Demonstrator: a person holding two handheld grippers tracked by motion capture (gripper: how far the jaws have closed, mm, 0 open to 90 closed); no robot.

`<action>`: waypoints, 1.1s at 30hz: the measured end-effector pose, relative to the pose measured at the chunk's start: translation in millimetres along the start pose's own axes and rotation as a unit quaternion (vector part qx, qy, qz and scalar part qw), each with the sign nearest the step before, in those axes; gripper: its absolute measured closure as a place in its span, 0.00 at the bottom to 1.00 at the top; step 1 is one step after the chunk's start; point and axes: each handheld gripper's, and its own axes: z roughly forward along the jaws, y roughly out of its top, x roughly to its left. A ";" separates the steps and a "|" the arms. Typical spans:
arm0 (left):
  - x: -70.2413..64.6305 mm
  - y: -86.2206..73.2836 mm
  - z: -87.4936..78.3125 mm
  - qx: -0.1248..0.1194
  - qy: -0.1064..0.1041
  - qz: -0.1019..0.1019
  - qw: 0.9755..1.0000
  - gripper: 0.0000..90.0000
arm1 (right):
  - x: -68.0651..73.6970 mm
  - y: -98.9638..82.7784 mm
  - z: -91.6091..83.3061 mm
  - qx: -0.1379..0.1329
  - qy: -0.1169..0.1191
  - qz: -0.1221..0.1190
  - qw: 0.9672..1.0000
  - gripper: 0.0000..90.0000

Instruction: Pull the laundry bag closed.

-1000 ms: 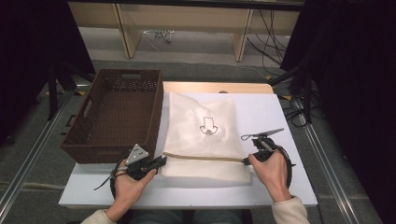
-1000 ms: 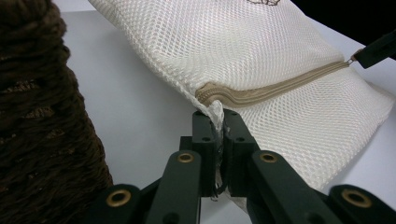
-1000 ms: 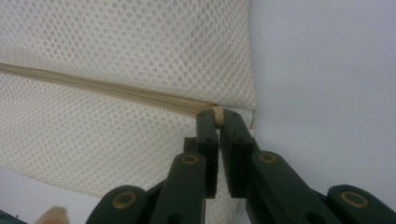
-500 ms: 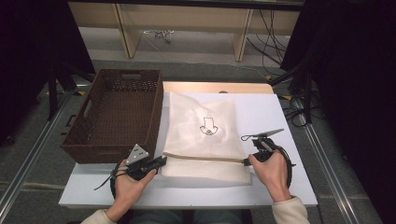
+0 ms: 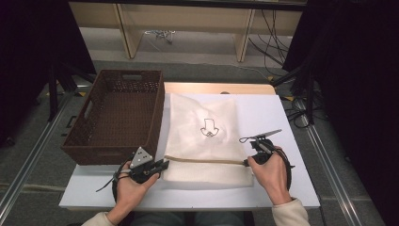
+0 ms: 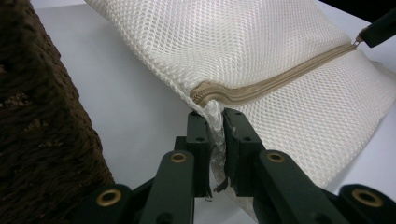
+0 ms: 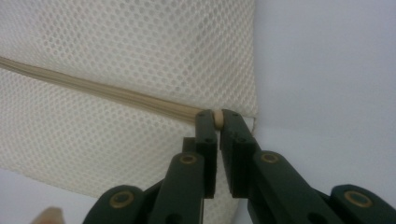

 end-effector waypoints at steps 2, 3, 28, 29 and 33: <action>0.1 -0.5 0.6 0.003 -0.001 0.003 1.000 0.88 | 4.7 0.1 -1.9 -0.002 0.006 0.001 1.000 0.94; 0.1 -0.8 0.9 0.004 -0.001 0.001 1.000 0.86 | 9.3 -0.3 -2.6 -0.010 0.004 -0.009 1.000 0.93; -10.9 -12.9 -12.6 0.012 0.014 0.029 0.999 0.29 | -39.2 0.8 -5.6 -0.085 0.005 0.013 0.996 0.64; -11.7 -13.7 -13.8 0.010 0.008 0.028 1.000 0.29 | -42.0 0.9 -3.9 -0.085 0.011 0.012 0.996 0.63; -16.1 -13.8 -14.6 -0.002 0.006 0.024 1.000 0.29 | -46.0 1.2 -0.3 -0.087 0.013 0.003 0.996 0.63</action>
